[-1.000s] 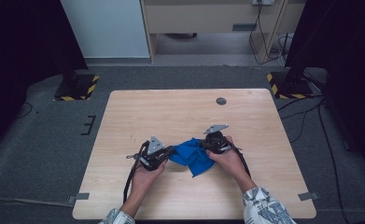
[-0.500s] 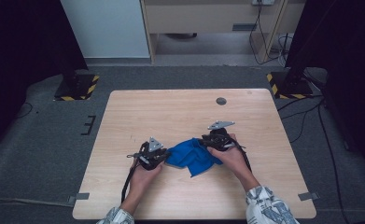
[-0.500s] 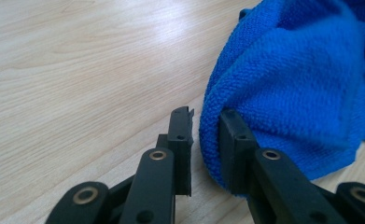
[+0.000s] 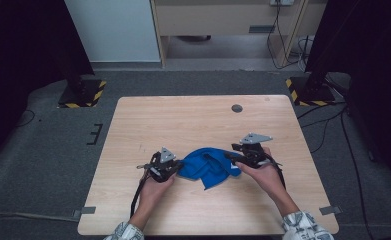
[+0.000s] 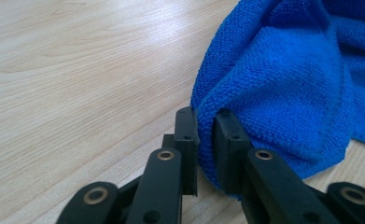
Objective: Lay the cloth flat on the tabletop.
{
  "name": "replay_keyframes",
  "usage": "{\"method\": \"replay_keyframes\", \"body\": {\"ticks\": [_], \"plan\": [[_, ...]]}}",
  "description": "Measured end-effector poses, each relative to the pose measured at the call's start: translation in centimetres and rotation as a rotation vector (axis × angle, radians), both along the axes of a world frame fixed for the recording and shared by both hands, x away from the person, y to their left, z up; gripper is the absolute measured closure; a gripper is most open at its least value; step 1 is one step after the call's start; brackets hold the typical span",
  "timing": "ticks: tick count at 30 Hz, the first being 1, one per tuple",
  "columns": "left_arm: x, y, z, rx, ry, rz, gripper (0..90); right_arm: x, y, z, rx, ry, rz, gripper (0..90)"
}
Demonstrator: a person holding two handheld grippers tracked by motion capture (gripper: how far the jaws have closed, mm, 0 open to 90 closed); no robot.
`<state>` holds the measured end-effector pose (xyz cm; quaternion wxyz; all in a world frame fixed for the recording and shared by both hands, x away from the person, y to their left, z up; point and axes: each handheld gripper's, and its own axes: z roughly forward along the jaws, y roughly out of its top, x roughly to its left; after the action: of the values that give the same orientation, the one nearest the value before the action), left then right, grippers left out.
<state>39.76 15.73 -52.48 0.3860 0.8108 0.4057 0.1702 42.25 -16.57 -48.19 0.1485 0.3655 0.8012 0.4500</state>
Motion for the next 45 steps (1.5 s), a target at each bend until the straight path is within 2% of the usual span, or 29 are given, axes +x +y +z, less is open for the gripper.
{"method": "replay_keyframes", "body": {"ticks": [5, 8, 10, 14, 16, 18, 25, 31, 36, 41, 43, 45], "plan": [[0.0, 0.0, 0.0, 0.009, -0.007, 0.004, 79.3, -2.0, -1.8, -0.7, 0.006, -0.018, -0.001, 62.2], [0.0, 0.0, -0.1, 0.012, -0.007, 0.007, 77.1, -2.6, -2.5, -0.9, 0.009, -0.022, -0.010, 64.9], [0.0, 0.0, 0.0, 0.014, -0.006, 0.015, 68.3, -3.2, -3.3, -1.4, 0.001, -0.019, -0.010, 67.7], [-0.5, 0.2, 0.3, -0.013, -0.022, 0.011, 61.2, -4.1, -3.8, -2.4, -0.046, -0.008, 0.007, 69.0], [-0.8, 0.2, 0.5, -0.025, -0.027, 0.007, 57.6, -4.5, -3.7, -2.8, -0.076, -0.011, 0.029, 66.7], [-1.2, 0.1, 0.7, -0.034, -0.038, 0.000, 54.5, -4.7, -3.6, -3.1, -0.089, -0.005, 0.036, 60.2], [-1.5, -0.6, 0.8, -0.046, -0.050, -0.017, 42.0, -4.6, -2.6, -4.4, -0.139, 0.020, 0.050, 43.0], [-1.8, -0.8, 1.1, -0.065, -0.056, -0.022, 41.7, -4.3, -2.1, -4.8, -0.146, 0.031, 0.056, 42.3], [-1.9, -0.9, 1.1, -0.072, -0.055, -0.032, 42.3, -4.3, -1.4, -5.2, -0.162, 0.037, 0.068, 52.9], [-1.9, -1.1, 1.1, -0.072, -0.054, -0.039, 42.7, -4.3, -1.2, -5.2, -0.154, 0.033, 0.077, 74.7], [-2.0, -1.1, 1.1, -0.069, -0.054, -0.043, 42.9, -4.2, -1.2, -5.1, -0.149, 0.045, 0.078, 83.2], [-2.0, -1.3, 1.1, -0.070, -0.056, -0.047, 43.0, -4.1, -1.2, -5.1, -0.145, 0.052, 0.079, 86.9]]}}
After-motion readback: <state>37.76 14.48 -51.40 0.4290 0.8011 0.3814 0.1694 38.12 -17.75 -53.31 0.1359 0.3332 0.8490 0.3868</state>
